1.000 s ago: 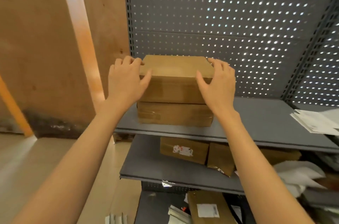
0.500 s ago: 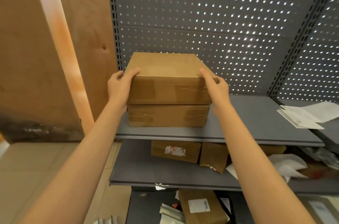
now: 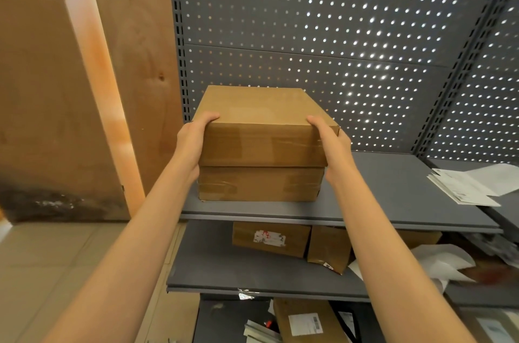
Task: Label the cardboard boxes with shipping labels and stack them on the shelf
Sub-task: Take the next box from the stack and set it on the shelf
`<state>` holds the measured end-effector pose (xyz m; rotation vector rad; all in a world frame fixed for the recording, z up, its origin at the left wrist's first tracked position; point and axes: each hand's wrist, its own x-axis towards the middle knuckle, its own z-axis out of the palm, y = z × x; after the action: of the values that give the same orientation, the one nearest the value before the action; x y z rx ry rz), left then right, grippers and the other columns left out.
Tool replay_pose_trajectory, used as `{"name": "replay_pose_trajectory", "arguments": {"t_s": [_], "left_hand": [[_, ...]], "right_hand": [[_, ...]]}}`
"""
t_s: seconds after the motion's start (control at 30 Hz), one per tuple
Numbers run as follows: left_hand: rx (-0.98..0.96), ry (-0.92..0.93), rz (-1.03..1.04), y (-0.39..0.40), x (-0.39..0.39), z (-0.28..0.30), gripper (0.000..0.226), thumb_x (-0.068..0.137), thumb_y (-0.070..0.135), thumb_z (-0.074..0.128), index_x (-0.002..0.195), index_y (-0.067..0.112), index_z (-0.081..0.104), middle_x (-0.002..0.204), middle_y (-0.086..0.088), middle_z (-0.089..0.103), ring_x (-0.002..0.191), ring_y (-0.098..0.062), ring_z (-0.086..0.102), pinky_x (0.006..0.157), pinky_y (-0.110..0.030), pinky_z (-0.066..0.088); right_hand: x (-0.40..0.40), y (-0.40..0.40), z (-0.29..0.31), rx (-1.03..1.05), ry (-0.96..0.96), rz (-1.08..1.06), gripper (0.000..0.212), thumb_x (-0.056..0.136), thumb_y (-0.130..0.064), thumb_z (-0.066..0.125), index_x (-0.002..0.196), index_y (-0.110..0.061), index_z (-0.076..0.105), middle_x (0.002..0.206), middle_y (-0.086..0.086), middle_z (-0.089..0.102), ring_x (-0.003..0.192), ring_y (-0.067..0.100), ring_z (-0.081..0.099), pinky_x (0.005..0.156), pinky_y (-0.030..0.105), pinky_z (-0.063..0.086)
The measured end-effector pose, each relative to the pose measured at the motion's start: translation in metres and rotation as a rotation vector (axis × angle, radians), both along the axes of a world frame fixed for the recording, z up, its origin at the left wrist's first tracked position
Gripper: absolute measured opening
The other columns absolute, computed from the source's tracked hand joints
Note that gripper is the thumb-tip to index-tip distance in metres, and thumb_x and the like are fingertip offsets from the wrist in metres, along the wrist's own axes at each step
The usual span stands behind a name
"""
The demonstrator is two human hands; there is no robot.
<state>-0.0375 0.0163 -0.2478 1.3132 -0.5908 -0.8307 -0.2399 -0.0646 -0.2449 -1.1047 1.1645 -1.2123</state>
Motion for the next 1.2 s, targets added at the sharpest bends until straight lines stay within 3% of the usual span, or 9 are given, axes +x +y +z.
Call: {"name": "replay_pose_trajectory", "arguments": {"t_s": [0.1, 0.23, 0.37, 0.47, 0.63, 0.73, 0.8, 0.93, 1.2], "left_hand": [[-0.025, -0.007, 0.024, 0.001, -0.002, 0.002, 0.057, 0.075, 0.05, 0.063, 0.122, 0.02, 0.052, 0.116, -0.004, 0.058, 0.092, -0.016, 0.056, 0.068, -0.032, 0.042], [-0.077, -0.035, 0.01, 0.001, -0.007, 0.011, 0.067, 0.064, 0.055, 0.063, 0.12, 0.02, 0.054, 0.12, -0.003, 0.056, 0.098, -0.017, 0.055, 0.071, -0.032, 0.042], [-0.136, -0.061, -0.016, -0.005, -0.019, 0.018, 0.051, 0.081, 0.046, 0.06, 0.123, 0.017, 0.053, 0.109, 0.0, 0.056, 0.085, -0.011, 0.053, 0.064, -0.028, 0.039], [-0.152, -0.075, -0.031, -0.007, -0.033, 0.022, 0.046, 0.084, 0.043, 0.058, 0.121, 0.016, 0.052, 0.098, 0.002, 0.053, 0.08, -0.01, 0.051, 0.062, -0.027, 0.038], [-0.145, -0.092, -0.073, -0.009, -0.063, 0.025, 0.06, 0.071, 0.053, 0.061, 0.121, 0.02, 0.054, 0.111, 0.001, 0.057, 0.094, -0.015, 0.054, 0.073, -0.032, 0.042], [-0.159, -0.097, -0.097, -0.013, -0.088, 0.027, 0.07, 0.061, 0.056, 0.06, 0.121, 0.021, 0.054, 0.115, 0.0, 0.058, 0.101, -0.017, 0.055, 0.08, -0.036, 0.043], [-0.162, -0.101, -0.1, -0.02, -0.107, 0.028, 0.063, 0.067, 0.055, 0.063, 0.12, 0.021, 0.053, 0.116, 0.0, 0.057, 0.099, -0.015, 0.054, 0.084, -0.037, 0.044], [-0.158, -0.119, -0.095, -0.037, -0.15, 0.026, 0.046, 0.08, 0.048, 0.06, 0.117, 0.022, 0.051, 0.115, 0.002, 0.055, 0.094, -0.011, 0.052, 0.083, -0.035, 0.043], [-0.144, -0.129, -0.079, -0.062, -0.239, 0.01, 0.055, 0.075, 0.05, 0.064, 0.121, 0.022, 0.053, 0.111, 0.005, 0.057, 0.094, -0.009, 0.054, 0.073, -0.03, 0.044]], "right_hand": [[-0.003, 0.003, 0.005, -0.017, -0.02, -0.006, 0.05, 0.076, -0.044, 0.071, 0.117, -0.025, 0.05, 0.123, -0.005, 0.052, 0.109, 0.015, 0.05, 0.093, 0.037, 0.044], [-0.011, 0.01, 0.016, -0.075, -0.037, -0.027, 0.04, 0.078, -0.041, 0.07, 0.11, -0.024, 0.053, 0.114, -0.006, 0.053, 0.095, 0.008, 0.051, 0.073, 0.027, 0.04], [-0.027, 0.014, 0.024, -0.124, -0.039, -0.081, 0.029, 0.078, -0.04, 0.07, 0.096, -0.025, 0.053, 0.107, -0.007, 0.056, 0.098, 0.01, 0.052, 0.083, 0.028, 0.042], [-0.043, 0.015, 0.027, -0.146, -0.056, -0.121, 0.03, 0.079, -0.039, 0.07, 0.101, -0.024, 0.056, 0.101, -0.008, 0.056, 0.1, 0.011, 0.052, 0.087, 0.03, 0.042], [-0.076, 0.017, 0.028, -0.189, -0.081, -0.162, 0.042, 0.076, -0.036, 0.073, 0.11, -0.014, 0.061, 0.107, -0.002, 0.062, 0.099, 0.014, 0.057, 0.086, 0.031, 0.045], [-0.101, 0.016, 0.029, -0.198, -0.097, -0.17, 0.035, 0.072, -0.038, 0.074, 0.1, -0.021, 0.061, 0.106, -0.002, 0.063, 0.097, 0.014, 0.058, 0.078, 0.028, 0.045], [-0.121, 0.012, 0.029, -0.204, -0.104, -0.173, 0.036, 0.071, -0.039, 0.075, 0.099, -0.022, 0.06, 0.106, -0.002, 0.063, 0.099, 0.016, 0.059, 0.081, 0.03, 0.047], [-0.169, 0.0, 0.029, -0.21, -0.103, -0.17, 0.037, 0.066, -0.041, 0.075, 0.095, -0.023, 0.061, 0.105, -0.002, 0.065, 0.102, 0.018, 0.061, 0.088, 0.034, 0.048], [-0.26, -0.037, 0.017, -0.172, -0.059, -0.105, 0.026, 0.076, -0.039, 0.073, 0.092, -0.026, 0.057, 0.109, -0.003, 0.06, 0.104, 0.017, 0.057, 0.087, 0.035, 0.047]]}}
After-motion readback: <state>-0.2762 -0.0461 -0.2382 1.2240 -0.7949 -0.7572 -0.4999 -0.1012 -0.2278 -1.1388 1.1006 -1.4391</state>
